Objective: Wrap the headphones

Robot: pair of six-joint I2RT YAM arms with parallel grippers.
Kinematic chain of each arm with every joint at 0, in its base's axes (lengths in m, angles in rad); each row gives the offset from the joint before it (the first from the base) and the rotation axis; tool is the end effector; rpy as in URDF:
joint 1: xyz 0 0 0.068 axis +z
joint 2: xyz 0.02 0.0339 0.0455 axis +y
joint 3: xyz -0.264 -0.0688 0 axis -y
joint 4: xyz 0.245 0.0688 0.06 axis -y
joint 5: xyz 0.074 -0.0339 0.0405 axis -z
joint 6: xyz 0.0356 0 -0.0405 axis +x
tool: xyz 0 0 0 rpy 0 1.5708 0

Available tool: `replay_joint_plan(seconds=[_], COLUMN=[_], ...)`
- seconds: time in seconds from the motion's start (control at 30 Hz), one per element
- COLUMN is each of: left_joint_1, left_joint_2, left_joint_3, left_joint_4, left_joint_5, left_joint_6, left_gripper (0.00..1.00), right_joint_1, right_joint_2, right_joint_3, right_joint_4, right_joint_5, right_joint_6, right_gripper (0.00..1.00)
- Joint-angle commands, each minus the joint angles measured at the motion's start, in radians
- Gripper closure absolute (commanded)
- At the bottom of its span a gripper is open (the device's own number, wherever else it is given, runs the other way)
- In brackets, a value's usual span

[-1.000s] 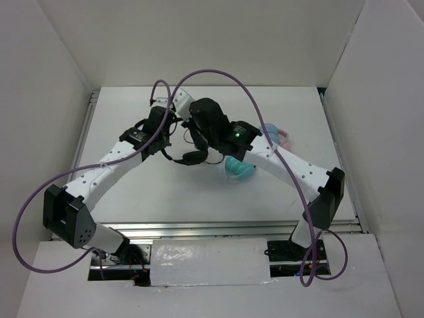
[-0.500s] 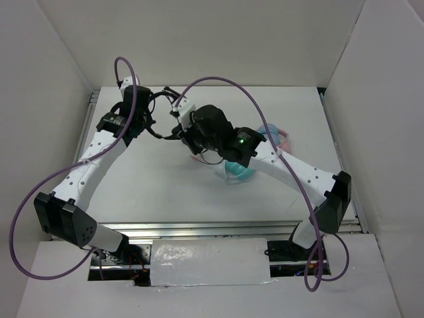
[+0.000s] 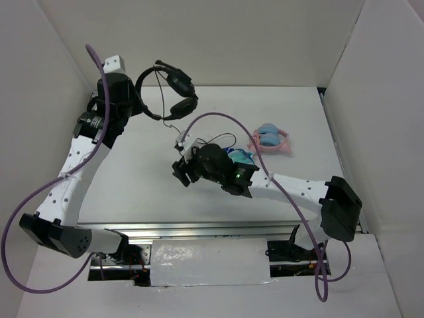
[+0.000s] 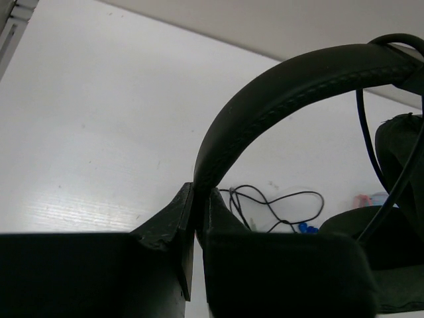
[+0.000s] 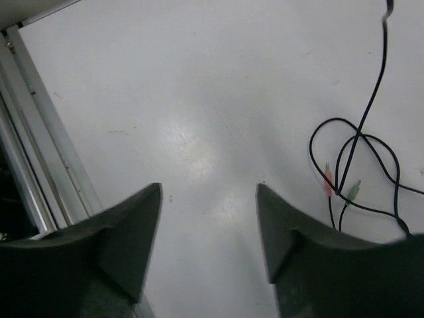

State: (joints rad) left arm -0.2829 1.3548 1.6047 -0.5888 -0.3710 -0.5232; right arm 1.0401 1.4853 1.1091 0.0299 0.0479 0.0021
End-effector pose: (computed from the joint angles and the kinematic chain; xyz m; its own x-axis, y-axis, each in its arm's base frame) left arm 0.2792 -0.0677 0.4545 -0.2425 -0.4145 -0.8772 -0.2186 0.9042 -0.3668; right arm 0.1788 0.3014 0.3051 -0.1736 -0.2916 -0.9407 -0.8383 0.5450 -0.0143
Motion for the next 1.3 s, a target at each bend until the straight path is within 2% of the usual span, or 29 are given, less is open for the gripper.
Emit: replay_joint_plan(seconds=[0.0, 0.03, 0.07, 0.17, 0.23, 0.33, 0.37, 0.47, 0.6, 0.73, 0.8, 0.9, 0.97, 1.07, 1.1, 1.2, 1.23, 1.27], left_joint_1=[-0.002, -0.005, -0.006, -0.007, -0.004, -0.001, -0.001, -0.001, 0.001, 0.001, 0.004, 0.008, 0.008, 0.014, 0.016, 0.021, 0.024, 0.024], left_joint_2=[-0.071, -0.078, -0.092, -0.117, -0.121, -0.108, -0.094, -0.068, -0.045, -0.060, -0.068, -0.057, -0.062, -0.086, -0.095, -0.105, -0.105, -0.103], left_joint_3=[0.081, 0.095, 0.103, 0.147, 0.203, 0.312, 0.342, 0.460, 0.615, 0.644, 0.659, 0.736, 0.745, 0.698, 0.689, 0.672, 0.678, 0.685], left_joint_4=[0.081, 0.080, 0.080, 0.072, 0.057, 0.020, 0.009, -0.025, -0.058, -0.056, -0.054, -0.081, -0.079, -0.051, -0.045, -0.026, -0.029, -0.037], left_joint_5=[0.072, 0.084, 0.093, 0.133, 0.153, 0.202, 0.220, 0.271, 0.329, 0.389, 0.391, 0.399, 0.409, 0.457, 0.481, 0.547, 0.541, 0.541], left_joint_6=[0.017, 0.022, 0.029, 0.051, 0.066, 0.088, 0.100, 0.118, 0.127, 0.137, 0.134, 0.138, 0.143, 0.137, 0.131, 0.126, 0.129, 0.130], left_gripper=[1.00, 1.00, 1.00, 1.00, 1.00, 1.00, 1.00, 1.00, 1.00, 1.00, 1.00, 1.00, 1.00, 1.00, 1.00, 1.00, 1.00, 1.00], right_joint_1=[0.011, 0.009, 0.006, -0.027, -0.060, -0.118, -0.136, -0.150, -0.198, -0.238, -0.255, -0.267, -0.285, -0.279, -0.279, -0.296, -0.302, -0.313], right_joint_2=[-0.071, -0.077, -0.086, -0.103, -0.100, -0.097, -0.080, -0.030, 0.120, 0.216, 0.271, 0.309, 0.342, 0.406, 0.421, 0.464, 0.470, 0.489], right_joint_3=[-0.106, -0.182, -0.218, -0.350, -0.388, -0.403, -0.414, -0.450, -0.298, -0.161, -0.070, -0.032, -0.014, 0.127, 0.150, 0.198, 0.201, 0.212], right_joint_4=[0.378, 0.431, 0.544, 0.707, 0.708, 0.625, 0.642, 0.775, 0.723, 0.716, 0.688, 0.697, 0.693, 0.564, 0.541, 0.606, 0.632, 0.651], right_joint_5=[0.113, 0.121, 0.135, 0.155, 0.132, 0.034, -0.026, -0.030, -0.069, -0.173, -0.172, -0.199, -0.236, -0.279, -0.289, -0.411, -0.475, -0.500], right_joint_6=[-0.083, -0.099, -0.117, -0.207, -0.246, -0.202, -0.192, -0.203, -0.251, -0.246, -0.206, -0.171, -0.153, -0.154, -0.145, -0.074, -0.010, -0.004], right_gripper=[0.19, 0.18, 0.01, 0.00, 0.00, 0.00, 0.00, 0.00, 0.00, 0.00, 0.00, 0.00, 0.00, 0.00, 0.02, 0.22, 0.42, 0.48])
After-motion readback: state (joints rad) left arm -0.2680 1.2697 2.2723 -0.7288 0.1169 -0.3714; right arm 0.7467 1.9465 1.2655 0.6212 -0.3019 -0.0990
